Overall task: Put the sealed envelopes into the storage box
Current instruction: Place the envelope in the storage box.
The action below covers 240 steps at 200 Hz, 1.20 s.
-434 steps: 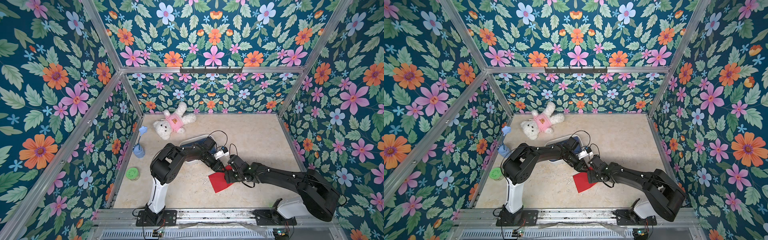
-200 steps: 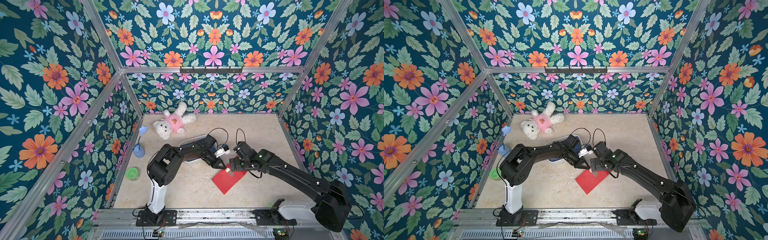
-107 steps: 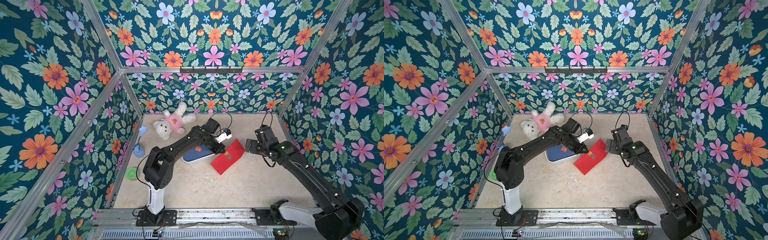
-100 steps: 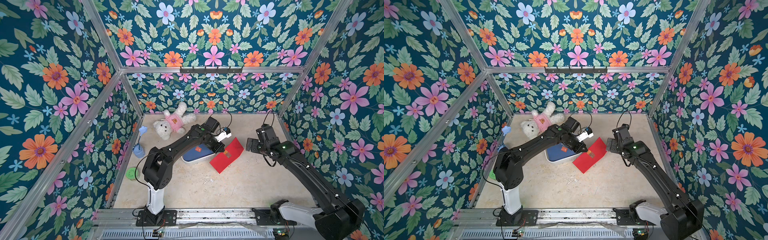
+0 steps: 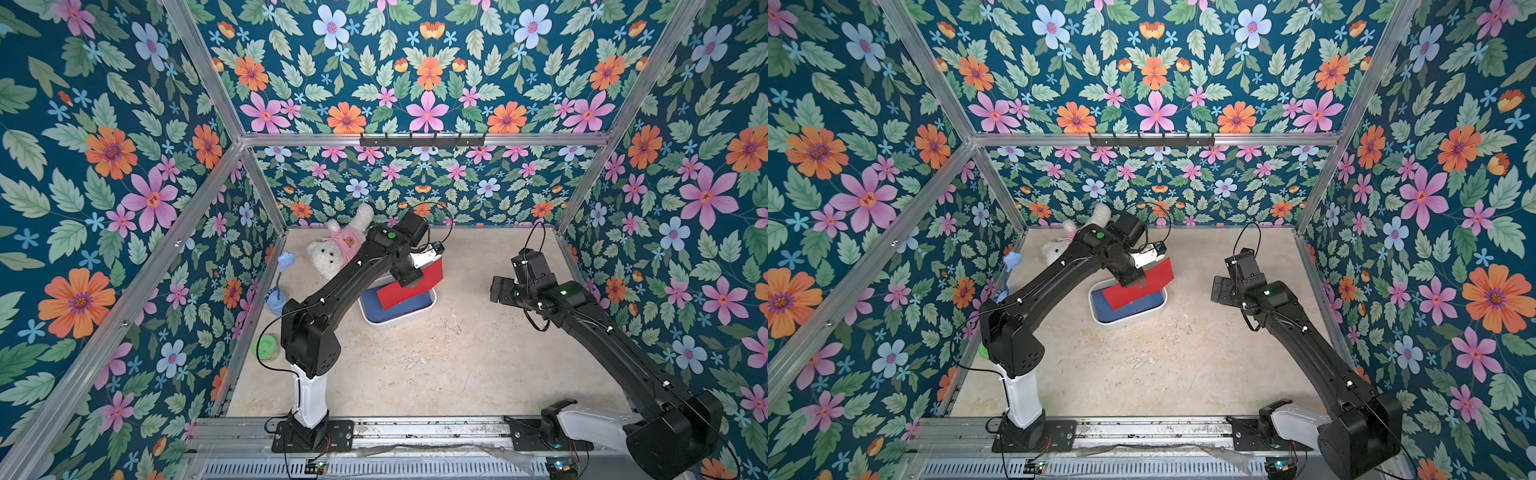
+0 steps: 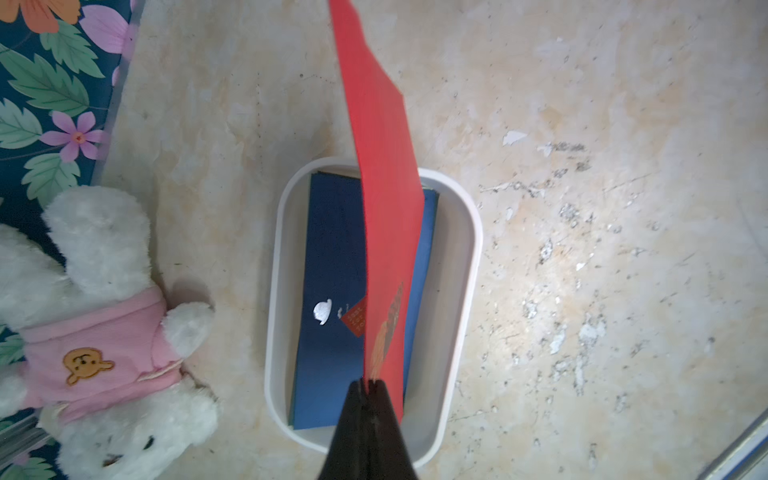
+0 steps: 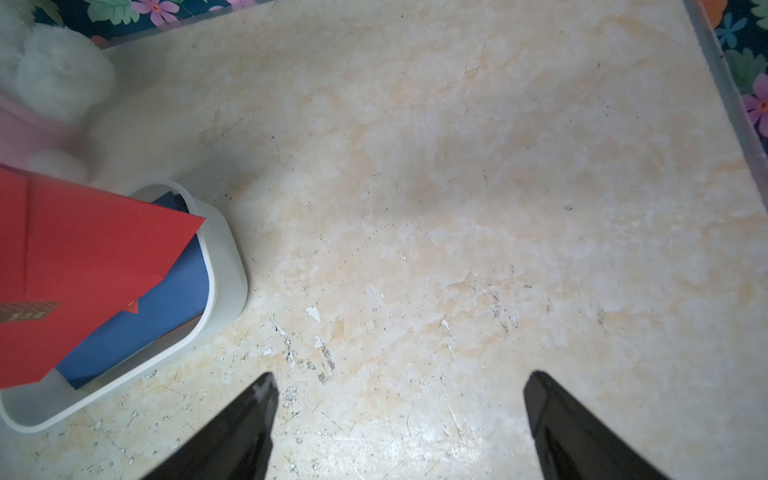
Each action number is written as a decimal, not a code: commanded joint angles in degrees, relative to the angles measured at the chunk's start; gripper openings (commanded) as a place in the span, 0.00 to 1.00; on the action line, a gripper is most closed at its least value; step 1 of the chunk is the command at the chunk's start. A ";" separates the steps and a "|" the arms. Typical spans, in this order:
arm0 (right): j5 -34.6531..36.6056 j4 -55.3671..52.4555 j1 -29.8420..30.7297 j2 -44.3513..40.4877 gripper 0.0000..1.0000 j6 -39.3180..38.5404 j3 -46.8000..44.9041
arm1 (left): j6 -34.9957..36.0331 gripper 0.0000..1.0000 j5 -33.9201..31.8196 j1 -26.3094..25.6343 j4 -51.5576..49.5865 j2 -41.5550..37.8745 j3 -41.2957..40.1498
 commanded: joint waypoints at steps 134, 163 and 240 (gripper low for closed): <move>-3.17 5.09 2.47 4.43 0.91 2.04 -2.16 | 7.40 0.00 5.15 4.64 -6.83 2.83 1.89; -3.26 5.41 2.97 4.70 0.91 2.34 -2.51 | 7.14 0.00 4.81 4.62 -6.66 2.09 1.01; -2.48 5.02 3.85 5.28 0.91 2.43 -2.62 | 5.89 0.00 7.37 4.58 -4.62 2.97 -3.82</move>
